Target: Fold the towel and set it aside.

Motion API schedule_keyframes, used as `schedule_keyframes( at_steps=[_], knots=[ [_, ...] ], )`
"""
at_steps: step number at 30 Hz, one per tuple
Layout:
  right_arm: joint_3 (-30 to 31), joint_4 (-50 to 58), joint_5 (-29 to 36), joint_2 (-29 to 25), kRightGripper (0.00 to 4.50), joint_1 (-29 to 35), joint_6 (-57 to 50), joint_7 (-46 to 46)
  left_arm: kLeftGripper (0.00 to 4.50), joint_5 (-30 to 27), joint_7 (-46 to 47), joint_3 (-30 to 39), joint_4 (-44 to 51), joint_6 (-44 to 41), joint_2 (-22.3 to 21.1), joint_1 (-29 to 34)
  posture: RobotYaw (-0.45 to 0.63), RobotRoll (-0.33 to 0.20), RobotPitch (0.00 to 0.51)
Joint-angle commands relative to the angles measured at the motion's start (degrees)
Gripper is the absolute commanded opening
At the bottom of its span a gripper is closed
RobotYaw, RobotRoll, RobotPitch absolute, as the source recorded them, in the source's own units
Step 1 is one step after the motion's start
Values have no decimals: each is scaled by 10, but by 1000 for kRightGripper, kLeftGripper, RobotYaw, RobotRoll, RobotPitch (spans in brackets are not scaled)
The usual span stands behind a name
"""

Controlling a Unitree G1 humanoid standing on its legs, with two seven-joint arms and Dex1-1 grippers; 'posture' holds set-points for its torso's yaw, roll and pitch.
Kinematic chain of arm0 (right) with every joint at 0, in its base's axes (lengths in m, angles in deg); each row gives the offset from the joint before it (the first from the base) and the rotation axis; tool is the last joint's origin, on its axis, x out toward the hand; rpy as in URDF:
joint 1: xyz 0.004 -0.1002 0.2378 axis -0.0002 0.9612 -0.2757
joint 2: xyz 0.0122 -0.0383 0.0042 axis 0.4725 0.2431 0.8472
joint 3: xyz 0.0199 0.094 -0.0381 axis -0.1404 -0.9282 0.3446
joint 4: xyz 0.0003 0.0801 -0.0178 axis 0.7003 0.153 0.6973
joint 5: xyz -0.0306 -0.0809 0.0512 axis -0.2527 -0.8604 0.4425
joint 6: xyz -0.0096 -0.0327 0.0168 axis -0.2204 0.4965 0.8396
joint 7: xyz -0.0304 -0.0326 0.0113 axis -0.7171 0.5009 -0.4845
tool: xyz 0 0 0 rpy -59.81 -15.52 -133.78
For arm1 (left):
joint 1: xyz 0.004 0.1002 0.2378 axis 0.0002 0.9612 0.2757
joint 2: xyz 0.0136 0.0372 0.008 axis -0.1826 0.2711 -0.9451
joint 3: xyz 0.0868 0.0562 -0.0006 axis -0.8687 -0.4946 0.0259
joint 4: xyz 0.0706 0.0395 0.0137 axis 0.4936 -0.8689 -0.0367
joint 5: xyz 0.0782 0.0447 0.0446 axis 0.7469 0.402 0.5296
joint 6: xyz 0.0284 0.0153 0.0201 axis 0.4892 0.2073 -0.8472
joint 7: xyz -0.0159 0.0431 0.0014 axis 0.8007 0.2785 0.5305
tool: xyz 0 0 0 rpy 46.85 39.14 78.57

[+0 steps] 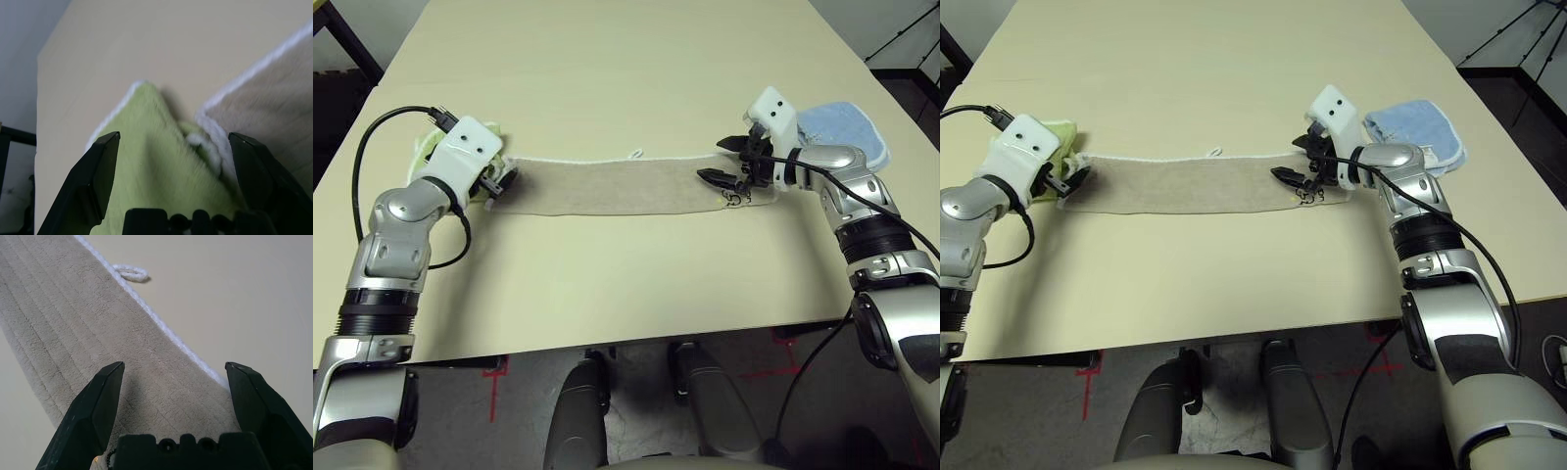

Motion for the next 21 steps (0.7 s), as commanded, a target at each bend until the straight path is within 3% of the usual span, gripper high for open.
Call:
schedule_keyframes(
  at_steps=[1,3,8,13,21],
  knots=[
    [5,15,1,-4,4459,9,-5,2,4500,14,2,-7,-1,1,-6,15,-117,0,239],
    [1,14,3,-3,4459,8,-7,7,4500,4,0,2,8,-4,1,17,-117,0,239],
    [-8,14,11,-5,4459,5,-13,13,4500,-120,-44,65,90,-78,57,20,-117,0,238],
    [-22,26,35,-17,4459,19,-25,-3,4500,-304,-99,133,234,-214,100,47,-104,0,234],
    [-49,87,77,-31,4459,66,-54,-1,4500,-397,-155,142,317,-227,86,109,-94,0,231]
  ],
)
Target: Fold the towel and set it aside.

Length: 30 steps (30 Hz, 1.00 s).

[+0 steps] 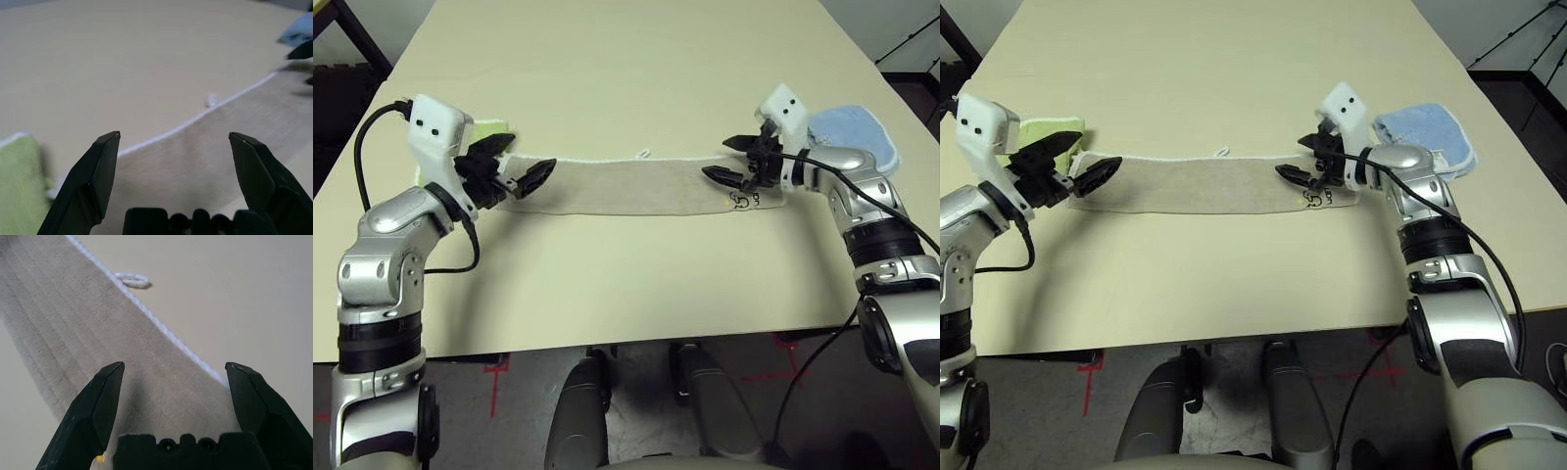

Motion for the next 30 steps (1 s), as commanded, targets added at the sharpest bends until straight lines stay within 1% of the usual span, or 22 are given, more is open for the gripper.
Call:
schedule_keyframes(
  at_steps=[1,6,9,13,16,21,25,30],
  knots=[
    [-29,51,35,-10,4459,30,-37,5,4500,-31,-46,-7,35,4,-18,33,-94,0,231],
    [-71,131,90,-19,4459,72,-130,27,4500,-39,-96,-18,46,32,-41,58,-101,0,225],
    [-96,171,122,-26,4459,95,-187,41,4500,-44,-140,-24,41,64,-51,68,-119,0,223],
    [-135,209,175,-26,4459,118,-283,72,4500,-27,-188,-40,9,114,-65,75,-127,0,222],
    [-162,236,205,-36,4459,155,-369,101,4500,-15,-189,-43,-16,133,-69,64,-132,0,222],
    [-211,265,241,-46,4459,204,-466,153,4500,-10,-185,-46,-27,145,-74,63,-134,0,224],
    [-241,271,255,-33,4459,211,-509,204,4500,-4,-187,-48,-32,150,-77,64,-140,0,229],
    [-281,261,265,-15,4459,202,-538,267,4500,1,-188,-53,-39,158,-84,63,-140,0,230]
  ],
)
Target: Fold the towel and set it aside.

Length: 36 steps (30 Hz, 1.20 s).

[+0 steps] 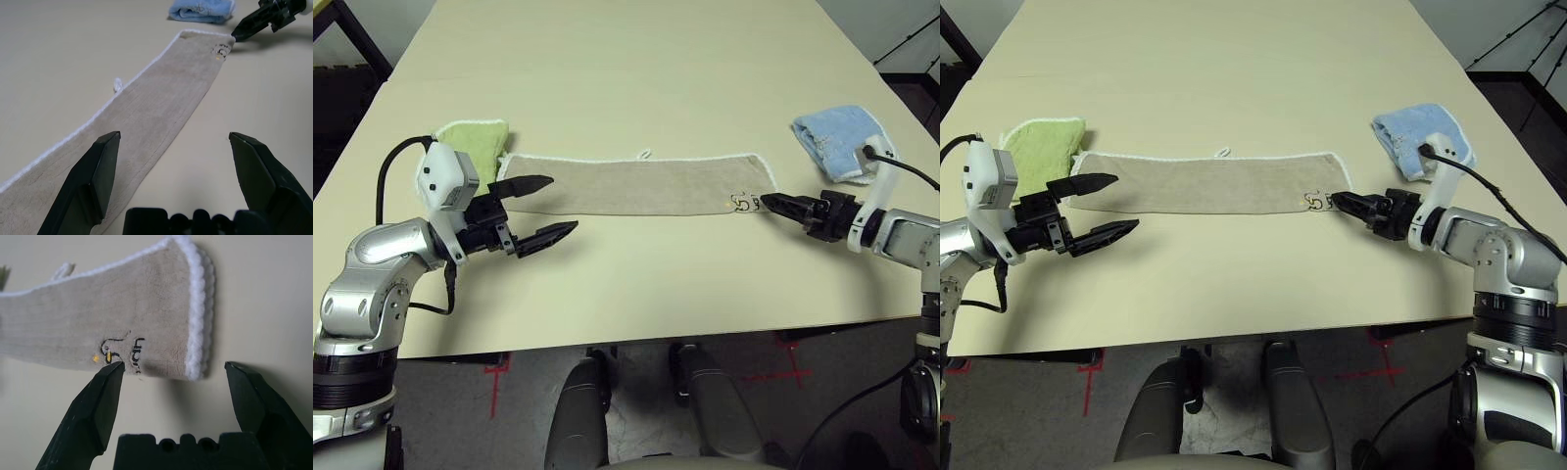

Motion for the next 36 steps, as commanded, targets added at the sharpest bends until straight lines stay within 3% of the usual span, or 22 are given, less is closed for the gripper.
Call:
schedule_keyframes(
  at_steps=[1,10,14,21,32,36],
  knots=[
    [-32,-6,5,1,4459,7,-29,43,4500,8,-4,-8,-5,9,-10,1,-140,0,230],
    [-29,13,25,7,4459,23,-64,72,4500,17,-5,-15,-21,22,-13,-5,-148,0,232],
    [-18,18,34,33,4459,24,-70,81,4500,20,-6,-17,-23,23,-15,-6,-145,0,233],
    [11,-10,23,84,4459,-3,-38,96,4500,24,-7,-15,-21,20,-23,-3,-125,0,231],
    [52,-70,5,92,4459,-34,16,89,4500,21,-1,-12,-11,16,-33,6,-113,0,232],
    [64,-86,2,93,3571,-47,31,84,4500,22,0,-15,-11,15,-33,3,-113,0,231]
  ],
)
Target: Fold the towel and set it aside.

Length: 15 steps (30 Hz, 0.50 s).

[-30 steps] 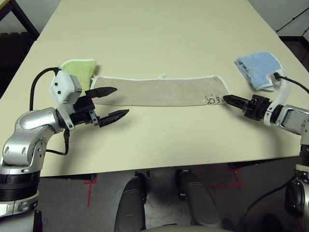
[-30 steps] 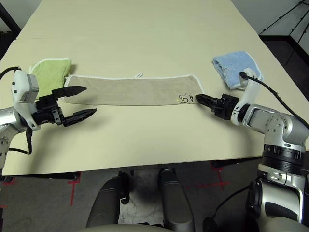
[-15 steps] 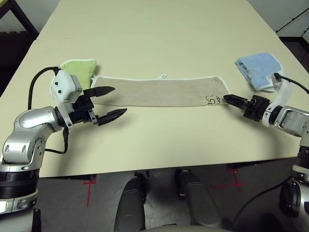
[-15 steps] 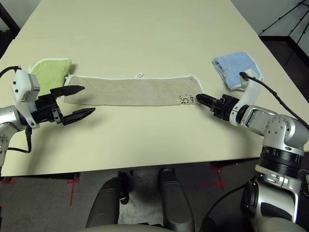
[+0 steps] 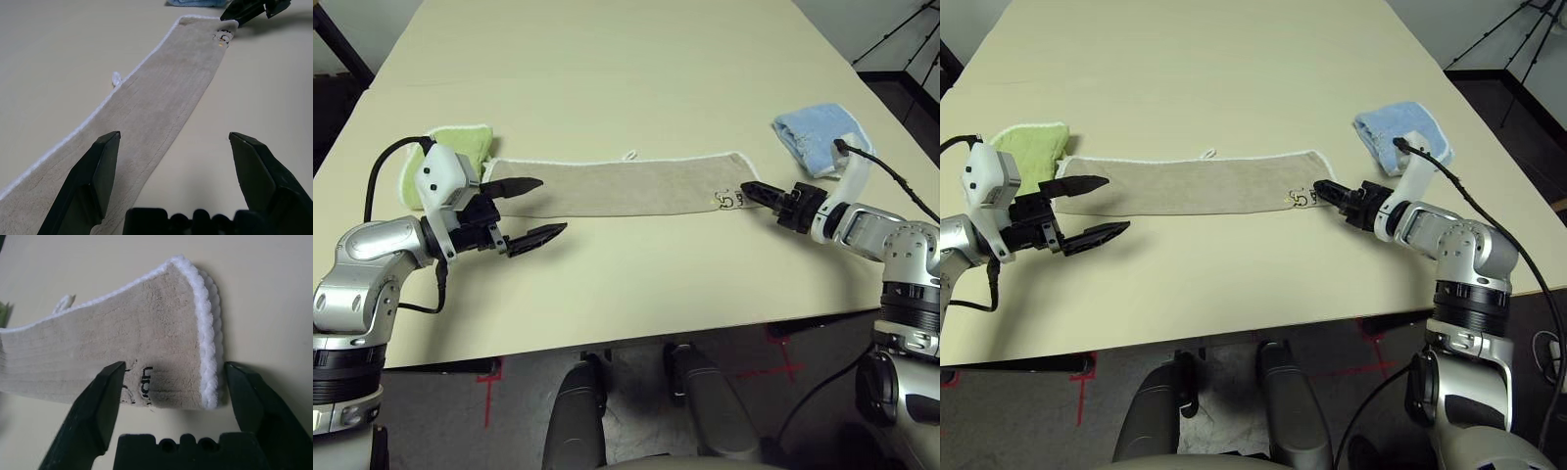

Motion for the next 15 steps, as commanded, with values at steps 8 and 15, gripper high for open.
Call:
schedule_keyframes(
  at_steps=[8,15],
  knots=[
    [42,-66,-18,3,449,1,17,-15,4500,3,4,-7,20,-9,-9,6,-108,0,230],
    [41,-110,-36,-22,26,-16,62,-20,4500,3,5,-8,22,-13,-9,4,-114,0,231]
  ],
)
